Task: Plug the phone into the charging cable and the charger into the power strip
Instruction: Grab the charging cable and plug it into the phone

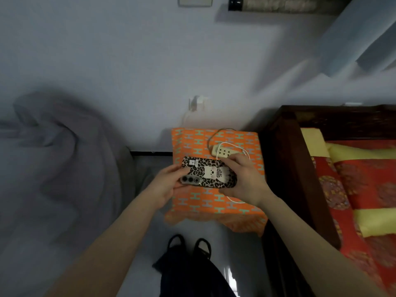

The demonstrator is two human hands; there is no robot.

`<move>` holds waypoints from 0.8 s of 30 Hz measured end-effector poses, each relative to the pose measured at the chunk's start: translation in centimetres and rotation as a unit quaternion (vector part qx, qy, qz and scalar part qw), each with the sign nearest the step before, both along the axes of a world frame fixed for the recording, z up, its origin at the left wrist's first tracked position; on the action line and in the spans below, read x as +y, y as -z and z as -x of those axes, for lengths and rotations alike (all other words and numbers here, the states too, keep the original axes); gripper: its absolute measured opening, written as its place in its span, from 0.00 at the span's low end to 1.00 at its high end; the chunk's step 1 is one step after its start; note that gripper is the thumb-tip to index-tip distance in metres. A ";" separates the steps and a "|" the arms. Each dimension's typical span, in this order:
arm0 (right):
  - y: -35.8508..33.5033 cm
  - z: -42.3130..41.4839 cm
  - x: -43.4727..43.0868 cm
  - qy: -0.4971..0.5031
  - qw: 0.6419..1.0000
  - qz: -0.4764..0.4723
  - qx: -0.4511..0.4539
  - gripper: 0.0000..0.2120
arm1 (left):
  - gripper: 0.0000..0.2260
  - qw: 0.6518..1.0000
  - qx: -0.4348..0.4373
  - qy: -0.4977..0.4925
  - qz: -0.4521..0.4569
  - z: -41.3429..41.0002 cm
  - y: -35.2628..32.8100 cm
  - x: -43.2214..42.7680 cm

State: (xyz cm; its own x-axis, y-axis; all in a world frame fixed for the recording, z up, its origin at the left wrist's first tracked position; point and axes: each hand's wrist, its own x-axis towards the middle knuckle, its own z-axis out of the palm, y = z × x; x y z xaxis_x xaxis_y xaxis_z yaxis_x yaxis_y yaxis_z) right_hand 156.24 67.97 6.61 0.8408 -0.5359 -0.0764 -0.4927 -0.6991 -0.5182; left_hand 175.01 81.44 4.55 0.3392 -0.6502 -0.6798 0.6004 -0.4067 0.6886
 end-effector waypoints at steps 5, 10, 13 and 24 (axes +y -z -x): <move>2.8 -3.8 -4.3 0.027 0.999 0.017 0.009 0.42 | 0.12 1.000 0.006 0.024 0.001 -4.0 3.7 -5.3; 7.0 -6.1 -6.6 0.077 0.996 0.034 0.004 0.40 | 0.14 0.998 0.042 0.034 0.015 -6.5 8.7 -9.4; 10.7 -7.3 -7.3 0.104 0.994 0.034 0.005 0.40 | 0.10 0.997 0.068 0.030 0.011 -7.8 12.4 -11.1; 23.5 -9.6 -6.3 0.161 0.986 -0.036 -0.026 0.40 | 0.19 0.986 0.161 -0.042 0.030 -8.1 24.8 -11.5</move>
